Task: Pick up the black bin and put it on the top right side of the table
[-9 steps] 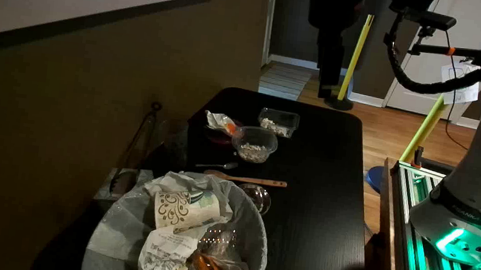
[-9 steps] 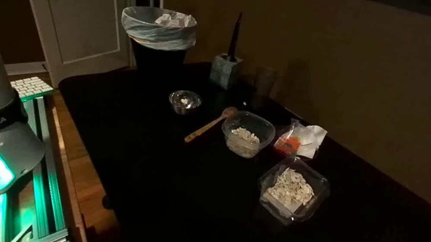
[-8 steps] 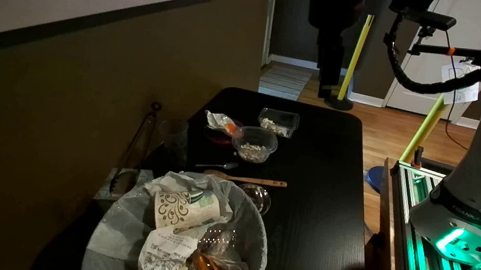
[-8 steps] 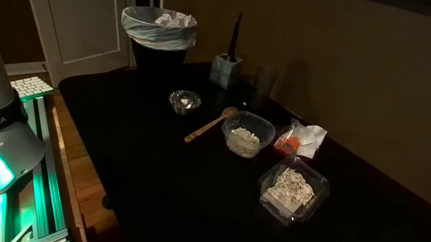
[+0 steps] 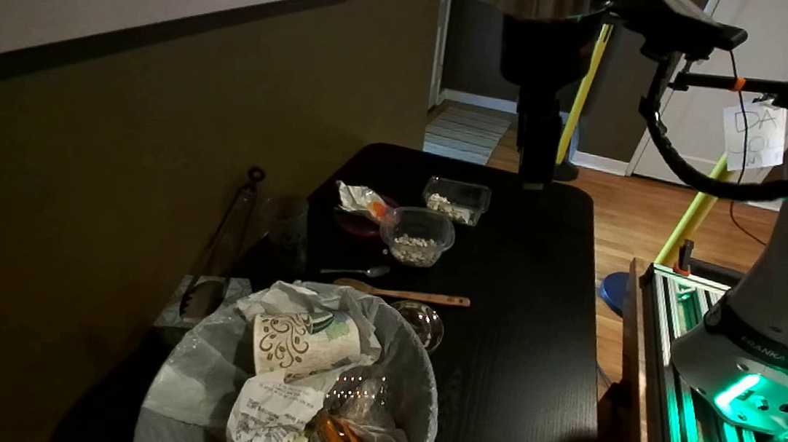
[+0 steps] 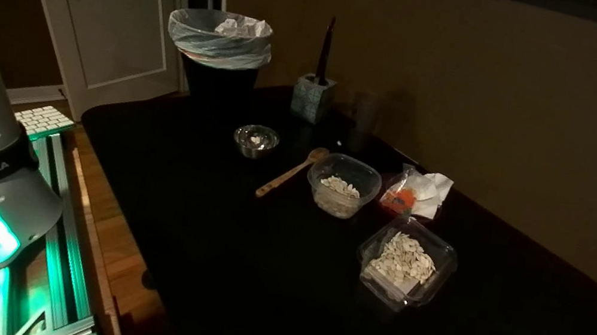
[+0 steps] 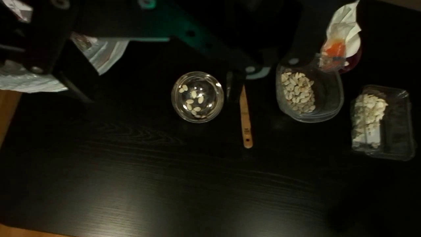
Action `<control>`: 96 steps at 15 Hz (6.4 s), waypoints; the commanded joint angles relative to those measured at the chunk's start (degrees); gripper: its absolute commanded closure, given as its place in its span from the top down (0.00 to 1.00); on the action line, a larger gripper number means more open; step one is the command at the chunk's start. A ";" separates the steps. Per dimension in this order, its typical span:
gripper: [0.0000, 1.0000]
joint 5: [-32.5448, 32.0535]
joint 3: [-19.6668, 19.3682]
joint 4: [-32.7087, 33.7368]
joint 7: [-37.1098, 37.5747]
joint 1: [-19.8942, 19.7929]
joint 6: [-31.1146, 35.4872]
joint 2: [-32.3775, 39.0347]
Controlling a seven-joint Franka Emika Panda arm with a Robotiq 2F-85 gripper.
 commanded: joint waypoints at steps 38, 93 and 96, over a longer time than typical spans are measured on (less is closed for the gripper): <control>0.84 -8.19 7.35 -10.35 80.35 4.50 42.88 18.69; 0.01 -2.46 5.72 4.50 107.31 -4.52 25.08 -6.45; 0.01 -3.70 4.37 7.96 111.34 -7.88 24.63 -6.67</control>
